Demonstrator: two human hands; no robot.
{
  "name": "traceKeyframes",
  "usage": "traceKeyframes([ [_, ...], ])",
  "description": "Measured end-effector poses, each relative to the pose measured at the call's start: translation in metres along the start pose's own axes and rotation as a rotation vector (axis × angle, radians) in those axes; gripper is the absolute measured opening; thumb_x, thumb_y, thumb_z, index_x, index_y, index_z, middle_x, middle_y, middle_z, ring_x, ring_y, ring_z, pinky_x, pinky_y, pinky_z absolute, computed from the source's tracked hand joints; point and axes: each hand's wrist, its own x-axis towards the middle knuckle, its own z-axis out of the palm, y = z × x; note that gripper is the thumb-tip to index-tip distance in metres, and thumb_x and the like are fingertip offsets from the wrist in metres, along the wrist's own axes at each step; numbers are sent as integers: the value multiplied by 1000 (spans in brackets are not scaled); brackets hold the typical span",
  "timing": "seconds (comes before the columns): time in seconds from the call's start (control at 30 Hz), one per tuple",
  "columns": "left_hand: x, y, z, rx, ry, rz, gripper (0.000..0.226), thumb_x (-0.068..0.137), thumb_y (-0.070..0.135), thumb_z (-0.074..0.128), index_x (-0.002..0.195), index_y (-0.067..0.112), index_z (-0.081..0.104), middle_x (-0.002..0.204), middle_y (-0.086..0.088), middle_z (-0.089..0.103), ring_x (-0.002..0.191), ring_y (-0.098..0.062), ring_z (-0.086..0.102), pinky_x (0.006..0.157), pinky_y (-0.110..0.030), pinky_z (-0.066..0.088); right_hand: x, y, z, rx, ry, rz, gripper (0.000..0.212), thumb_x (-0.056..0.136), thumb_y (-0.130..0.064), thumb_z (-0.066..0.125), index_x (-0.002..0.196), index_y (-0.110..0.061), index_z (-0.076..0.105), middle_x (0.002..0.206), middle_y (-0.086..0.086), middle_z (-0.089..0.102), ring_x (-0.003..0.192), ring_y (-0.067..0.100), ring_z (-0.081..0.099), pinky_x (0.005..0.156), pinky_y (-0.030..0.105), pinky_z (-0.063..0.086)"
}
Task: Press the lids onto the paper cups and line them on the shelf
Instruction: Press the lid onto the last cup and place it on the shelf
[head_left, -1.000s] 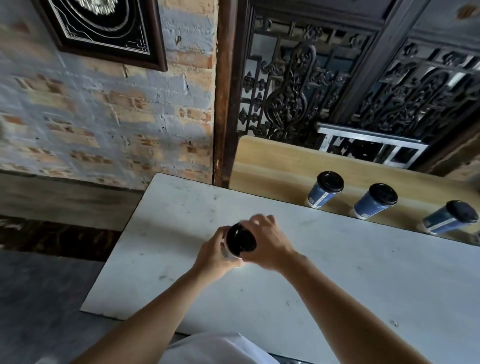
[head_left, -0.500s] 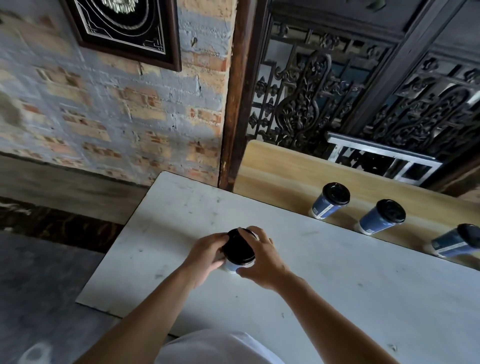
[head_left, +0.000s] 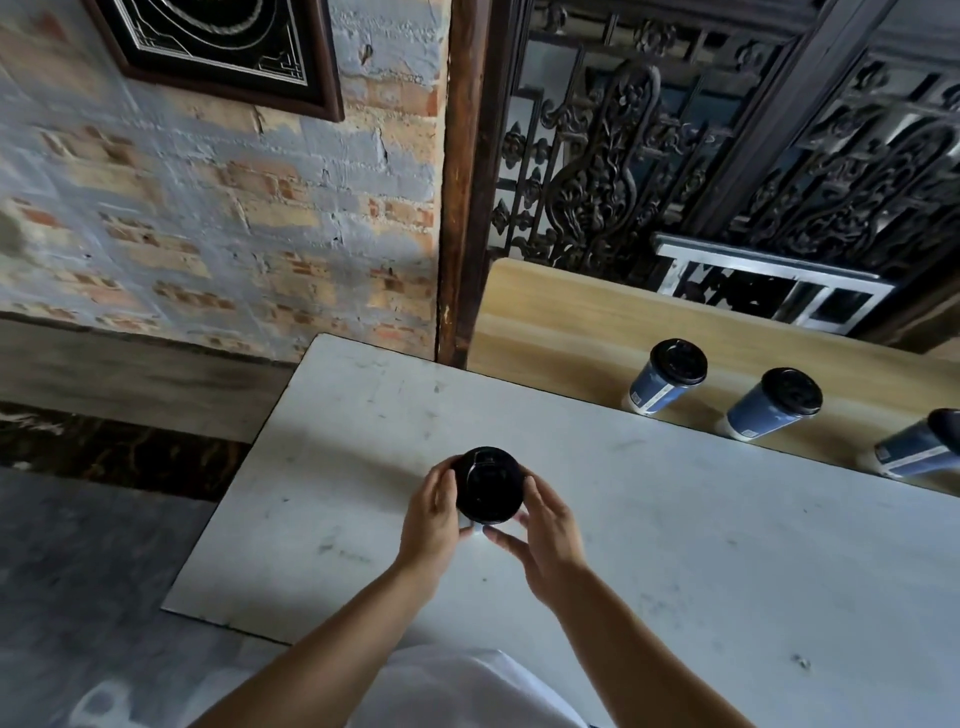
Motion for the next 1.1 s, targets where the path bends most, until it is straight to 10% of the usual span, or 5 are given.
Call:
traceKeyframes([
  [0.37,1,4,13,118,-22,85,29,108,7,30,104,24,53,103,12,60,89,14,63,108,-58,45,5,24,14,-210,189,-154,31,107,-33,36,116,-20,62,109,1,66,107,17,65,69,46,64],
  [0.67,1,5,10,139,1,-17,26,106,28,41,118,25,64,114,11,64,109,-3,61,79,-38,62,-8,9,7,127,99,-17,33,105,-35,45,109,-20,74,118,6,70,119,19,62,88,48,60],
  [1.1,-7,-5,34,61,45,-182,25,98,26,44,110,13,61,115,-14,64,106,-25,68,69,-35,64,-5,10,-11,-54,109,-137,35,106,-37,42,113,-25,74,109,-2,76,113,17,66,82,32,58],
])
